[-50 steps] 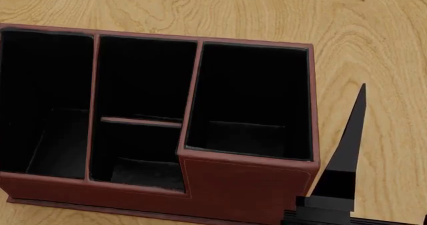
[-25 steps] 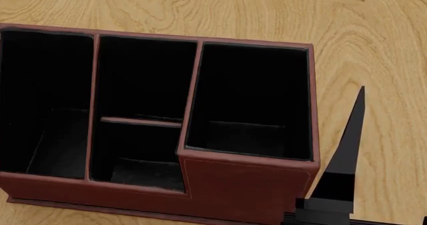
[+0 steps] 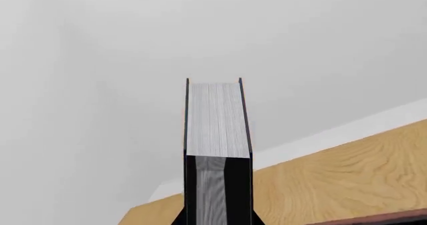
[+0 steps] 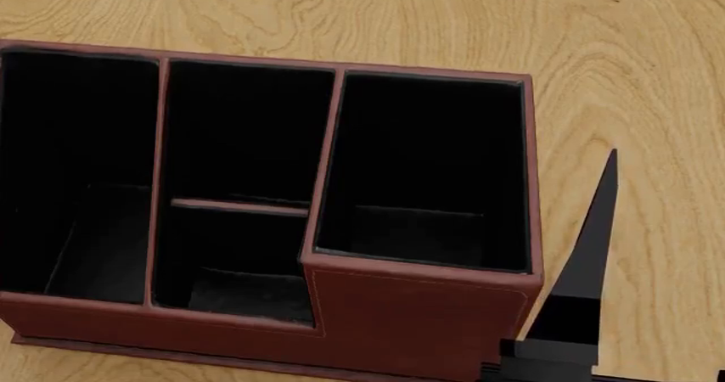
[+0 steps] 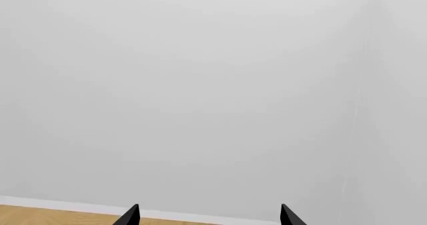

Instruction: Pick up the book and place it in the back compartment of the caddy.

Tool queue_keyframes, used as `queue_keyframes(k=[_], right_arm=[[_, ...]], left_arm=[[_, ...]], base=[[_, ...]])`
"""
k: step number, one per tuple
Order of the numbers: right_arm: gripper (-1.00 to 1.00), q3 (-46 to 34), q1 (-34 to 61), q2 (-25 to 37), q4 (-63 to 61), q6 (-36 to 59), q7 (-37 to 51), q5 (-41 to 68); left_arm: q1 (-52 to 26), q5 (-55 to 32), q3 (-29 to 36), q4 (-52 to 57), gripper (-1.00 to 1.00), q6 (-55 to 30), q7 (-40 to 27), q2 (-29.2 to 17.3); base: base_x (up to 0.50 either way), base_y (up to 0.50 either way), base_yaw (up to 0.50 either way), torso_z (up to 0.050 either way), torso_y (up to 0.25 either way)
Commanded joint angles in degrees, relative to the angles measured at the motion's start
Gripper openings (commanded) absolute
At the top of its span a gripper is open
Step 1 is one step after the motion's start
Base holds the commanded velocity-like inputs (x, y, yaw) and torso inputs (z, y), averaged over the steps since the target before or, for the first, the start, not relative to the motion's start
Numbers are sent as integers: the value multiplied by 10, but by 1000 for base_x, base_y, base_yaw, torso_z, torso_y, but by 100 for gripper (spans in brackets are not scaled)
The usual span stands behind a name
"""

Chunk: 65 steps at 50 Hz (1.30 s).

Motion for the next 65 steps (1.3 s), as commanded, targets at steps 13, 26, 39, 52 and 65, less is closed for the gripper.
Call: queue_keyframes(k=[13, 26, 39, 52, 65], right_arm=[[100, 4, 1, 4, -6, 4, -1, 3], [100, -7, 8, 5, -10, 4, 2, -2], [100, -20, 16, 7, -8, -1, 4, -6], [100, -24, 18, 7, -6, -2, 4, -6], [100, -28, 20, 9, -7, -3, 5, -8]], left_arm=[[-52, 18, 9, -21, -100, 74, 110, -4], [-114, 28, 49, -38, -100, 71, 168, -6], [-158, 50, 91, -49, -100, 81, 226, -3], [-195, 55, 119, -44, -100, 82, 276, -4], [-214, 47, 127, -38, -100, 79, 298, -1]], base=[[0, 0, 0, 1, 2], [1, 0, 0, 0, 2], [0, 0, 0, 1, 2], [0, 0, 0, 0, 2], [0, 0, 0, 1, 2]])
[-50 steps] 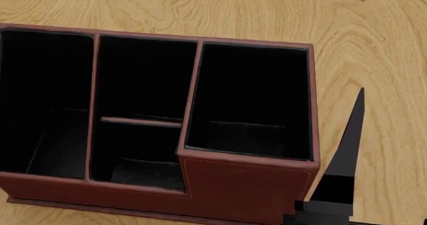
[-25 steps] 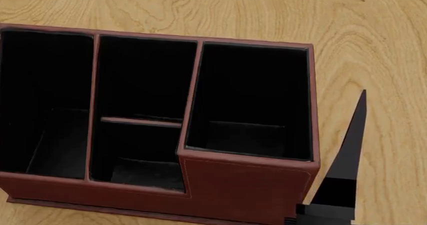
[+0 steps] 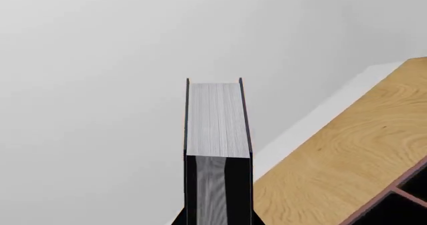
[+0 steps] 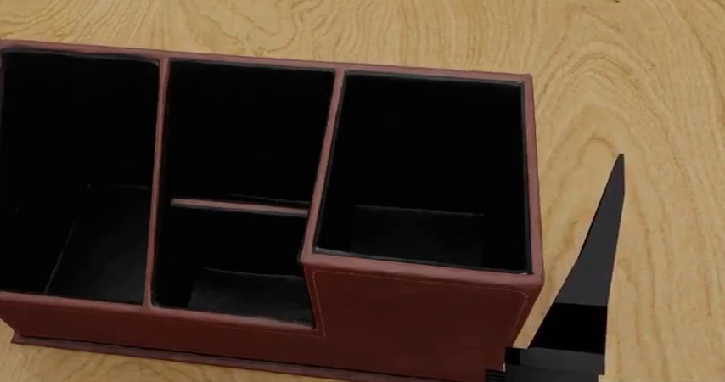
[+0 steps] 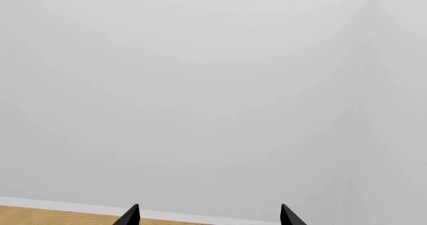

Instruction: Pick up the book and place it in the back compartment of the caddy.

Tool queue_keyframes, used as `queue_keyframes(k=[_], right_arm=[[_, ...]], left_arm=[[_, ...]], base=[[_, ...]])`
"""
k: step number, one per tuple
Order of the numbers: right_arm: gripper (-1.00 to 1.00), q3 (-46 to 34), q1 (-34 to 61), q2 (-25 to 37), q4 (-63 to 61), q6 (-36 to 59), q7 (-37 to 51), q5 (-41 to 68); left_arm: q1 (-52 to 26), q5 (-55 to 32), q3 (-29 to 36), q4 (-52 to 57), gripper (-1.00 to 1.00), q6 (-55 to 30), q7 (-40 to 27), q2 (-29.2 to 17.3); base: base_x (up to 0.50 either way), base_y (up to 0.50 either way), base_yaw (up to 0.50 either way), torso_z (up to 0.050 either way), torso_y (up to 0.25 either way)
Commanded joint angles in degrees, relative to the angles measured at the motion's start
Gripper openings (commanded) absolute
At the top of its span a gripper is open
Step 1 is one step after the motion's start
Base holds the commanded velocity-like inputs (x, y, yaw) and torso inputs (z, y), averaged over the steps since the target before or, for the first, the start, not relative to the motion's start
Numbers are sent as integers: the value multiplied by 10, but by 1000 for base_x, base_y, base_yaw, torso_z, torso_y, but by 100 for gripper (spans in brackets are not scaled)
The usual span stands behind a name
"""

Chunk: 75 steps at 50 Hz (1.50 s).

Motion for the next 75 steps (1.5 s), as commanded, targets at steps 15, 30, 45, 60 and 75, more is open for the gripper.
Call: queue_keyframes(k=[15, 30, 45, 60, 75], right_arm=[[100, -7, 2, 0, 2, -4, 2, -3], [100, -9, 7, 2, 0, -3, 1, -2], [100, -17, 8, 3, 1, -7, 3, -8], [100, -23, 11, 8, -2, -7, 3, -10], [100, -37, 30, 4, -2, -5, 4, -6]], left_arm=[[-52, 7, 6, 14, -100, 9, 42, 5], [-86, 17, 38, 18, -100, -1, 74, 19], [-128, 15, 64, 19, -100, 11, 132, 40], [-114, 54, 91, 0, -100, 86, 202, 44], [-91, 77, 106, -40, -100, 158, 272, 42]], base=[[0, 0, 0, 0, 1], [0, 0, 0, 1, 1], [0, 0, 0, 0, 2], [0, 0, 0, 1, 1], [0, 0, 0, 0, 1]])
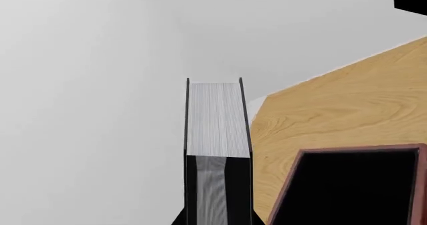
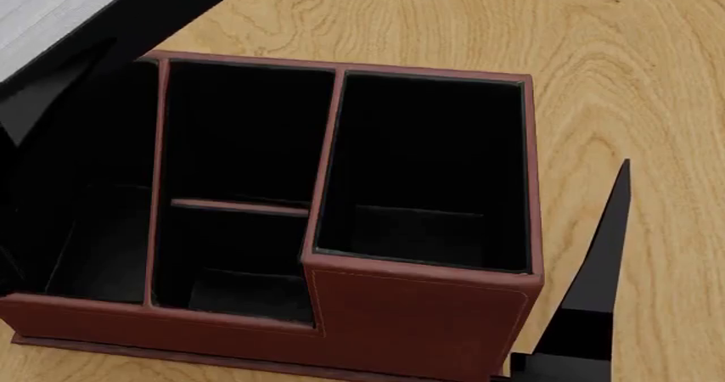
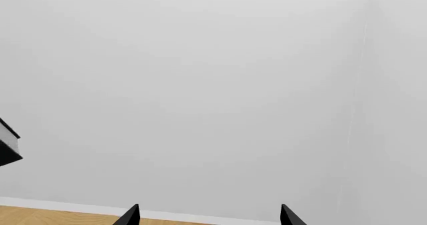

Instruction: Pick up the book and place it in the back compartment of the caddy.

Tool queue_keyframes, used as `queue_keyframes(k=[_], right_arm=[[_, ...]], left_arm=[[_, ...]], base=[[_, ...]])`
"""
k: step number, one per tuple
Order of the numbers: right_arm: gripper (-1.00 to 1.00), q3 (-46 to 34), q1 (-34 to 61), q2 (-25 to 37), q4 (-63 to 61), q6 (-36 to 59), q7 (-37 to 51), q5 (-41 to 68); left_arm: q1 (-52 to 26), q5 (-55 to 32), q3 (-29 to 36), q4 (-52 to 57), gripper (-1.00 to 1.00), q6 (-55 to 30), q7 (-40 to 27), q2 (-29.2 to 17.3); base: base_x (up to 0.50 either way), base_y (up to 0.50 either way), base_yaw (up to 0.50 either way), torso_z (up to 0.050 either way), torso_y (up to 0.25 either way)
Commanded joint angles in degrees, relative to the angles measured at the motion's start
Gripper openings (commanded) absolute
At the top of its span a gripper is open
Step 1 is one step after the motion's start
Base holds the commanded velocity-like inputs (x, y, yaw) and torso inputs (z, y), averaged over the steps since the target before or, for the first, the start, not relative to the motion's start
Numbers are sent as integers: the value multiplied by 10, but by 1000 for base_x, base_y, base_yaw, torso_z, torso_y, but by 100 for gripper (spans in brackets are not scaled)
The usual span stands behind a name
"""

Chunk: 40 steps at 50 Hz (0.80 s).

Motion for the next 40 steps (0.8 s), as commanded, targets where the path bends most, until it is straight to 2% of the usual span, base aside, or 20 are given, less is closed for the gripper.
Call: queue_keyframes(k=[1, 8, 27, 40], right_arm=[[100, -9, 10, -2, 0, 0, 1, 2], [100, -14, 14, 0, 2, -3, -1, 1], [100, -19, 12, 6, 3, -5, -1, -7], [100, -38, 34, 5, -3, -1, 5, -5]], left_arm=[[-1, 19, -2, -25, -100, 46, 33, 0], [-7, 0, 12, -25, -100, 29, 70, -12], [13, 30, 25, -100, -100, 112, 161, -24], [13, 23, 33, -120, -100, 125, 210, -34]], base=[[0, 0, 0, 0, 0], [0, 0, 0, 0, 2], [0, 0, 0, 1, 2], [0, 0, 0, 0, 2]])
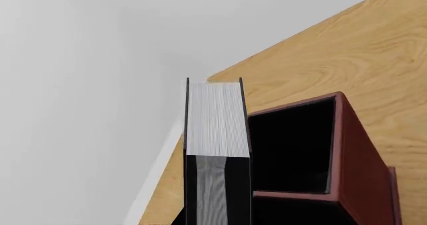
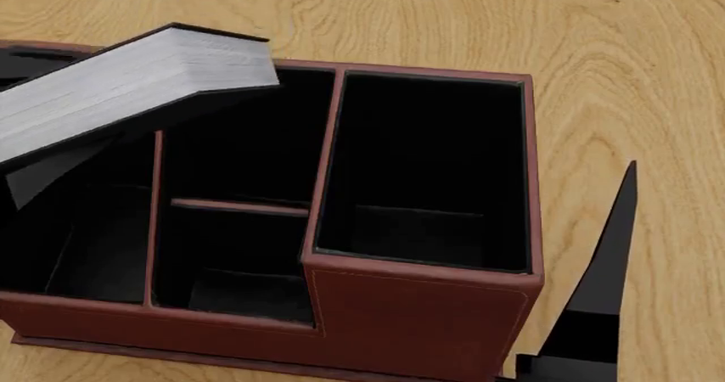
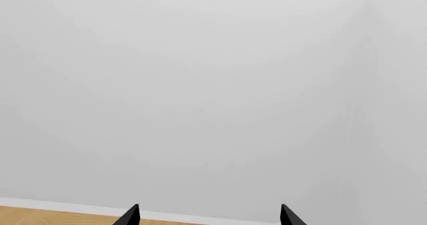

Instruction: Pick up the book and place it in the back compartment of the caddy.

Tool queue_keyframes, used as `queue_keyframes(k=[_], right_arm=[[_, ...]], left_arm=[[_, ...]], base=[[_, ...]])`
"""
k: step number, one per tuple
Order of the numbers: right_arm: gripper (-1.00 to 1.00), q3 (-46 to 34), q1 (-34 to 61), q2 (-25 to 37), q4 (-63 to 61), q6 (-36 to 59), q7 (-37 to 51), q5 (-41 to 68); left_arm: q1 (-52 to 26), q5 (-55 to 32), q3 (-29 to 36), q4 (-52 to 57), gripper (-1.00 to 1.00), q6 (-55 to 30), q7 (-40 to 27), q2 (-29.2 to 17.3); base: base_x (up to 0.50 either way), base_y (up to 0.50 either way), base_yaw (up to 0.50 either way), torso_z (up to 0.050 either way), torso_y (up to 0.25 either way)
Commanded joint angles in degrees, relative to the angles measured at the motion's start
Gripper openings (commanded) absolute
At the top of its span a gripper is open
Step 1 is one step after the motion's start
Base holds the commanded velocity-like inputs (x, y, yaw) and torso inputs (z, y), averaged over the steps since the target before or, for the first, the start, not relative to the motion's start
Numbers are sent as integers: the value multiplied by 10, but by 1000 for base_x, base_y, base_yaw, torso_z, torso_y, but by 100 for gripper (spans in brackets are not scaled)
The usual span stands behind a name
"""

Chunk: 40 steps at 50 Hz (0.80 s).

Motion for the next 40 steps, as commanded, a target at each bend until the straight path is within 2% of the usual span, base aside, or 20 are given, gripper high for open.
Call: queue_keyframes(k=[1, 12, 19, 27, 40], right_arm=[[100, -21, 19, 0, -3, 0, 5, -1], [100, -101, 91, -7, -4, -10, 23, -5], [100, -163, 145, -12, -3, -20, 35, -10], [100, -176, 153, -10, -3, -24, 36, -14], [100, -235, 221, -13, -4, -29, 38, -5]], left_arm=[[-3, -20, -7, -14, -100, 17, 28, -11], [16, -13, 3, -20, -100, 48, 63, -23], [11, -18, 11, -16, -100, 35, 78, -27], [9, -12, 22, -15, -100, 35, 101, -29], [26, -10, 20, -29, -100, 63, 106, -28]], base=[[0, 0, 0, 0, 0], [0, 0, 0, 1, 1], [0, 0, 0, 0, 1], [0, 0, 0, 0, 1], [0, 0, 0, 1, 2]])
